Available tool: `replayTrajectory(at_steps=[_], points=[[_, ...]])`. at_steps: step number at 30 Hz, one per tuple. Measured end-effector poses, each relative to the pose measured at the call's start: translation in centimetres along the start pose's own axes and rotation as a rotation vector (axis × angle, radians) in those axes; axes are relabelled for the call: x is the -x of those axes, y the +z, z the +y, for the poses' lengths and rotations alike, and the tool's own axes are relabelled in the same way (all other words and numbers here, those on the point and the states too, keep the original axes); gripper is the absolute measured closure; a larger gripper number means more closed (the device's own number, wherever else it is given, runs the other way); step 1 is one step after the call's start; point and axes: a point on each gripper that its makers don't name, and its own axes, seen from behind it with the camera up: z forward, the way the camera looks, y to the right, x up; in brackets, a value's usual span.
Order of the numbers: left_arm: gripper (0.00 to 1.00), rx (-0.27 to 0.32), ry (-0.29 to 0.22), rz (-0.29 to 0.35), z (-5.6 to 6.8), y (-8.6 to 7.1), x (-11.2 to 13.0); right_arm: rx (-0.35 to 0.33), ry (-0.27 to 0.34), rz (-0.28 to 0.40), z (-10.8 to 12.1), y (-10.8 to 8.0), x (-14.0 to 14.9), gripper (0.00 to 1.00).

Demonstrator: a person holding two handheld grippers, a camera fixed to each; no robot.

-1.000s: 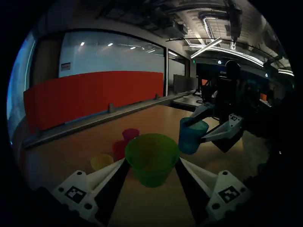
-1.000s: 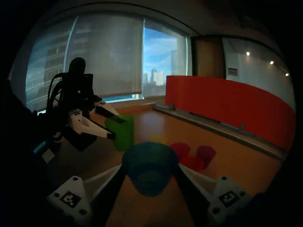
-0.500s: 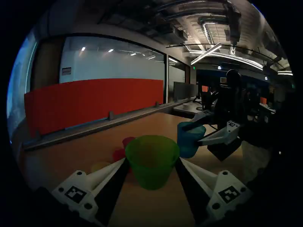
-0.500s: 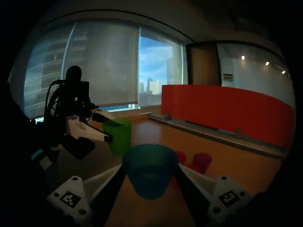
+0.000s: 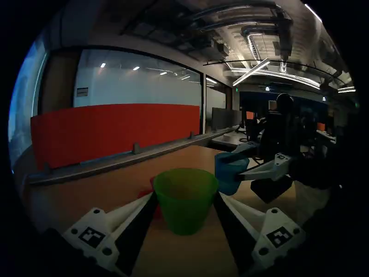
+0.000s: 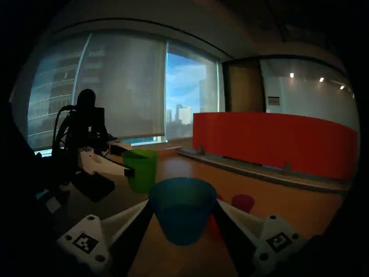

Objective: Pour water

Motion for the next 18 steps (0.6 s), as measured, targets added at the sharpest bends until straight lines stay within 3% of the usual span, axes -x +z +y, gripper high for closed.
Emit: replayTrajectory(at_steps=[18], points=[[0.15, -0.003, 0.011, 0.030, -0.12, 0.24, -0.37, 0.009, -0.042, 0.013, 0.33, 0.41, -0.75, 0.10]])
